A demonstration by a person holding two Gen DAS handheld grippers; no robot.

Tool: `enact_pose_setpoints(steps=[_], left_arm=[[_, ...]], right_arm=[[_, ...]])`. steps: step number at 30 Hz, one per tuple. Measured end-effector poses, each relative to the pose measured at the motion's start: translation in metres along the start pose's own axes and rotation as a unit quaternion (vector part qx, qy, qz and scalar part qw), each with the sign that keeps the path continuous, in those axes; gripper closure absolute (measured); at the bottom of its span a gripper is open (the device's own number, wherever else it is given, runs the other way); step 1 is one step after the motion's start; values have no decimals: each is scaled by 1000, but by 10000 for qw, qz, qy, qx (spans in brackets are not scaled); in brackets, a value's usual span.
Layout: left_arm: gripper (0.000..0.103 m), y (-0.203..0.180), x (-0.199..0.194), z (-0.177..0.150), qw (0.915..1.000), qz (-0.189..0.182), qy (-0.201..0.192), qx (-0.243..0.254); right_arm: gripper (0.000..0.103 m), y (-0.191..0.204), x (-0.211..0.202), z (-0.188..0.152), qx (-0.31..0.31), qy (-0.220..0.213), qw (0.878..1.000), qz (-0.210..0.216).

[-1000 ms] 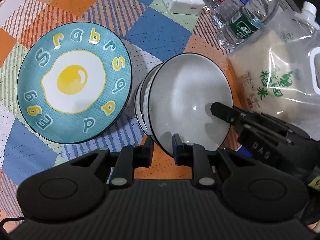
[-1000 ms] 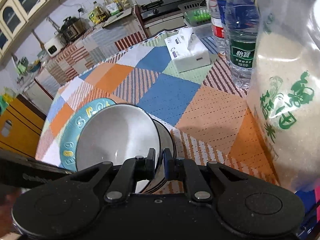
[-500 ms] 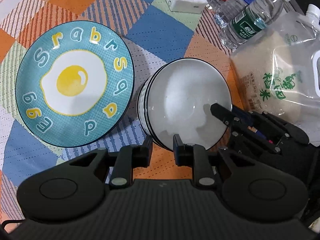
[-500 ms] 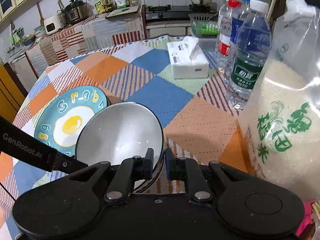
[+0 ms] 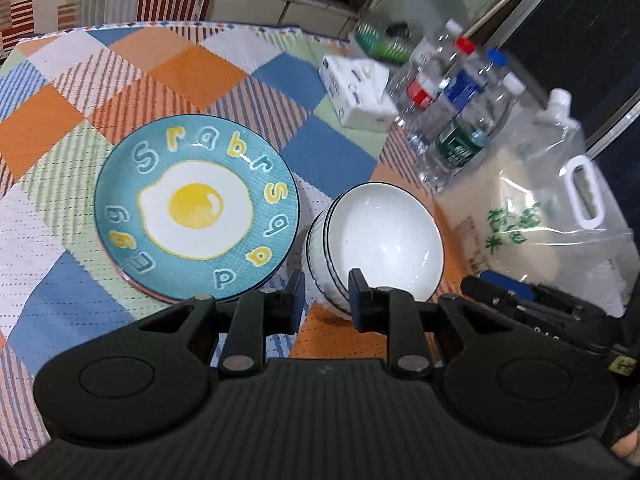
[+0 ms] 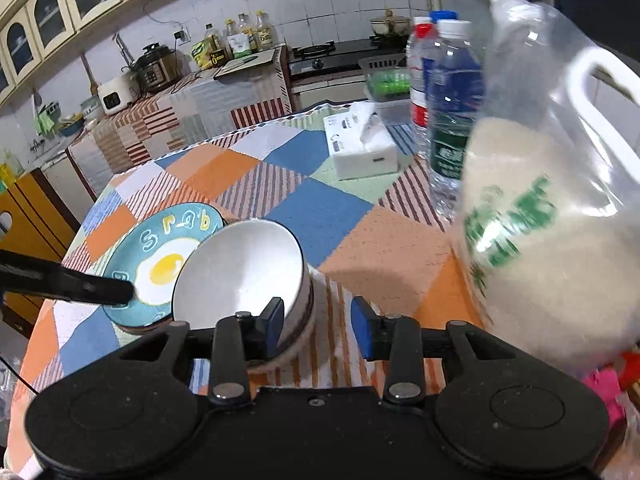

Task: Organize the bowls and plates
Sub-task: 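Close both grippers on the rim of the three nested bowls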

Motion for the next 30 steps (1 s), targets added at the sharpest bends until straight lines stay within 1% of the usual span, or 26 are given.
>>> enact_pose_setpoints(steps=[1,2,3,4,5,7,8,11,14,15,16,19,21,24,26,27,29,30], left_arm=[[77,1,-4,-3,10000,-29,-67,17],[72,1,-6,-5,9999,-45,-140,35],[69,1,-7,-7,9997,-36,-218,60],[65,1,-8,-10,9995,-9,-294,75],[61,2,-8,-12,9993,29,-365,75],[59,2,-5,-18,9990,81,-418,94],[56,2,-2,-22,9990,75,-415,111],[53,1,3,-28,9986,22,-504,137],[49,-2,7,-31,9981,-104,-597,125],[48,-3,9,-33,9978,-150,-630,129],[47,-4,12,-34,9975,-178,-669,115],[43,-6,22,-37,9971,-255,-719,-42],[42,-7,31,-38,9970,-295,-707,-135],[41,-10,47,-39,9968,-353,-661,-263],[41,-11,58,-39,9967,-418,-595,-356],[41,-12,62,-40,9966,-413,-577,-415],[41,-14,68,-40,9962,-359,-670,-423],[41,-13,71,-40,9959,-288,-709,-475]], right_arm=[[57,-3,-3,-4,27,18,10000,13],[54,-4,-5,-8,36,20,10000,17],[48,-6,-6,-11,39,23,10000,2],[41,-7,-7,-16,35,37,10000,-35],[39,-7,-6,-20,17,70,9999,-75],[35,-6,-2,-31,-94,126,9997,-160],[34,-5,1,-36,-178,153,9995,-212],[31,-1,12,-48,-439,256,9981,-341],[23,6,22,-56,-594,409,9972,-192],[14,8,24,-58,-638,471,9967,-164],[10,11,29,-60,-702,521,9961,-94],[10,18,42,-63,-883,569,9945,-11],[10,21,52,-64,-936,611,9937,55],[10,20,70,-63,-850,684,9939,133],[10,19,82,-63,-761,758,9937,330],[10,18,87,-65,-718,805,9934,381],[10,17,96,-67,-627,841,9936,415],[10,18,96,-67,-658,739,9943,402]])
Point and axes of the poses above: each gripper's, at about its wrist camera, not at the fingertips, and x roughly the way its jaws point, y to its left, z to its top, the point moved 8 cm from there along x, roughly the way its jaws point, and after that the axes turned 15 degrees about x, right-handed, at the moved point
